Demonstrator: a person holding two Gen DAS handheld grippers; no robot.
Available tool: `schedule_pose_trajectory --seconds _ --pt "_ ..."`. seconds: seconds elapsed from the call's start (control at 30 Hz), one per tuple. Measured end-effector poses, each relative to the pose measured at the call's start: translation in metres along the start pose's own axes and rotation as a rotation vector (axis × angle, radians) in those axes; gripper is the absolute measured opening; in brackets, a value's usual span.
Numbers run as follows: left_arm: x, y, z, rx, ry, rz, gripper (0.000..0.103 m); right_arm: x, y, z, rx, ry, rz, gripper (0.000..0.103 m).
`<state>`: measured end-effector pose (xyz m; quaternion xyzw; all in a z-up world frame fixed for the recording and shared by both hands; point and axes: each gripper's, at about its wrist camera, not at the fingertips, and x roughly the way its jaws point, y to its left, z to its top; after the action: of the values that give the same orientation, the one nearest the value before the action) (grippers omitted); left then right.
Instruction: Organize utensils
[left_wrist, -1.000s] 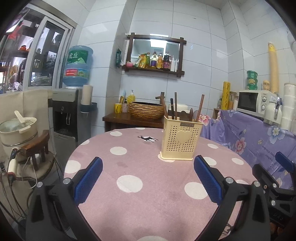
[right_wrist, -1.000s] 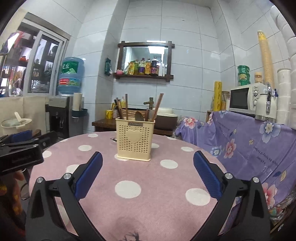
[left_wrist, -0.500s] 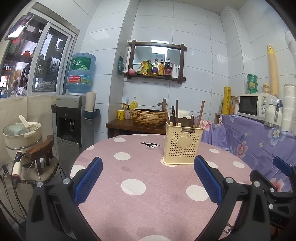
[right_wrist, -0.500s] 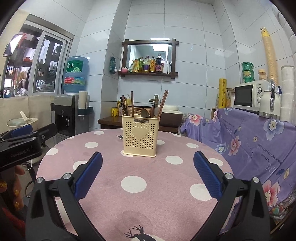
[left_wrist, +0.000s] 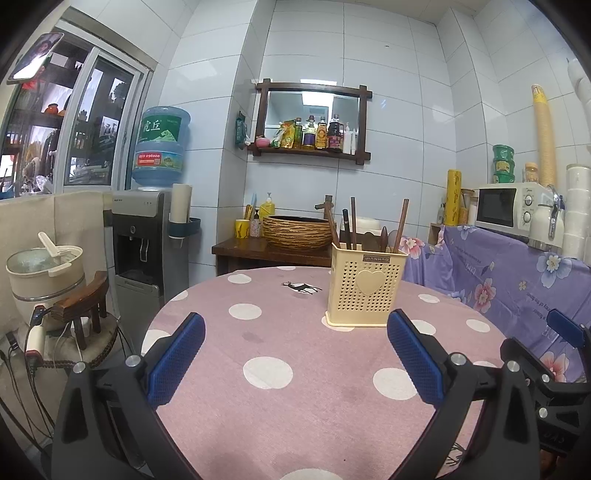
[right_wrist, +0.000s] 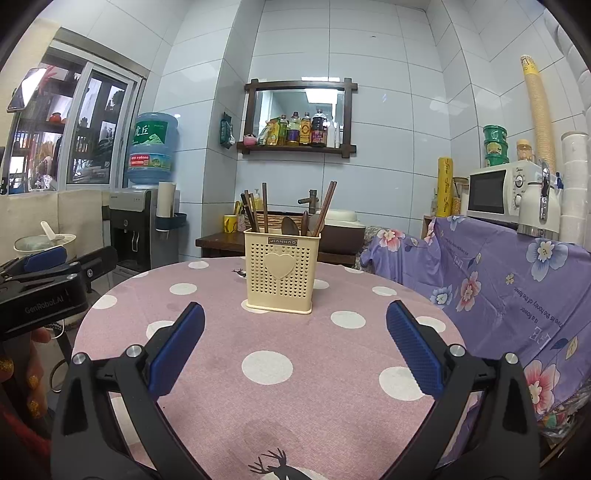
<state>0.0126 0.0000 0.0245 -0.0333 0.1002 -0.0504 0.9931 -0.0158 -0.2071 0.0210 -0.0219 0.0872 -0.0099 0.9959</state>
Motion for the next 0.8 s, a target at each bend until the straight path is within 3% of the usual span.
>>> schedule_pose_trajectory --seconds 0.8 --pt "-0.0023 0.0015 0.0022 0.003 0.003 0.006 0.098 0.0001 -0.0010 0.0030 -0.003 -0.001 0.001 0.097"
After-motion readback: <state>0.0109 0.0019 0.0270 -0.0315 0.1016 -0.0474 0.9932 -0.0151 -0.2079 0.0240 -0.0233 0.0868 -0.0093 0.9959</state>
